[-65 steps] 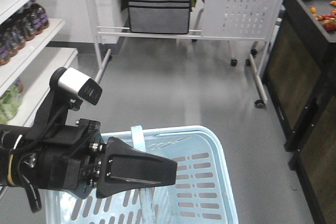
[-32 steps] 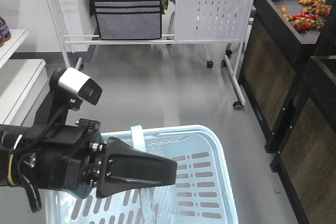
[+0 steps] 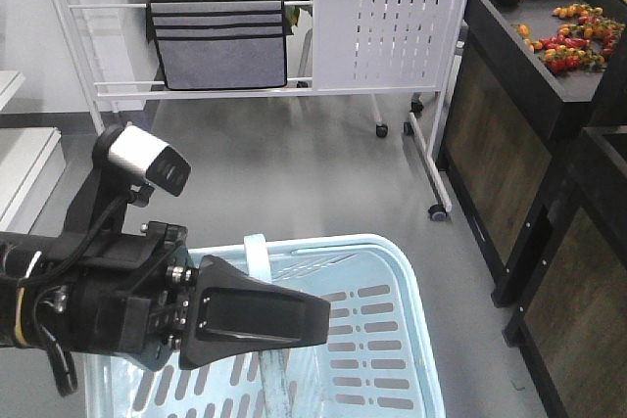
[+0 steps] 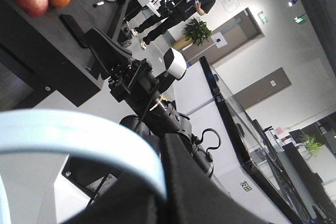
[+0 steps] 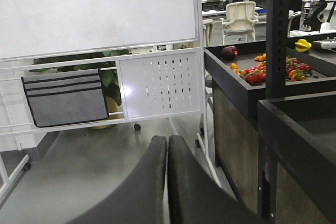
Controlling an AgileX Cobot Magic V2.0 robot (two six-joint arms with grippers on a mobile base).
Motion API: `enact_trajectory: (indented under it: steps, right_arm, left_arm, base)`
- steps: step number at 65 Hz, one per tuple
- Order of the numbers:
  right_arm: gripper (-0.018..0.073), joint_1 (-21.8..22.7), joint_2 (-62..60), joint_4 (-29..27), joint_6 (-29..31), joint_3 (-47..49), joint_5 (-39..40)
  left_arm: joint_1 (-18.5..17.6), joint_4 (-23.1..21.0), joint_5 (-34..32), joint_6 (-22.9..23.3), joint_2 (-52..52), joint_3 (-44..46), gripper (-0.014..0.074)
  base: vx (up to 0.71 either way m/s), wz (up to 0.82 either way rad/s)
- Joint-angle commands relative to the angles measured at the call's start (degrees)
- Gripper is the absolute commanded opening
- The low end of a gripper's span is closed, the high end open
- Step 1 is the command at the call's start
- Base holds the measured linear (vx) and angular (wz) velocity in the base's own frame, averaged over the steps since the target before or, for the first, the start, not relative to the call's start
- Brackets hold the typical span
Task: Place coke in basket with both arms
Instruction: 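Drive the base with the held basket toward the snack shelves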
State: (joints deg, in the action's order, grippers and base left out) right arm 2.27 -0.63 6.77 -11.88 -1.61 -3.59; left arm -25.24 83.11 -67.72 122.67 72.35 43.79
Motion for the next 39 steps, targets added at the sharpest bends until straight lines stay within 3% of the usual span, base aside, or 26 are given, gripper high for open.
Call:
enact_trajectory:
  steps: [1,39]
  right_arm:
    - [-0.0005,0.3,-0.7,0.4,0.3,-0.4,3.9]
    - [-0.0005,0.3,-0.7,0.4,0.3,-0.4,3.9]
  left_arm:
    - [-0.4,-4.9,-6.3,-0.3,-1.5,1.6,-0.0006]
    - [-0.4,-4.9,-6.3,-0.3,-1.5,1.6,-0.0006]
  base:
    - [0.21,-0.01]
    - [0.21,-0.02]
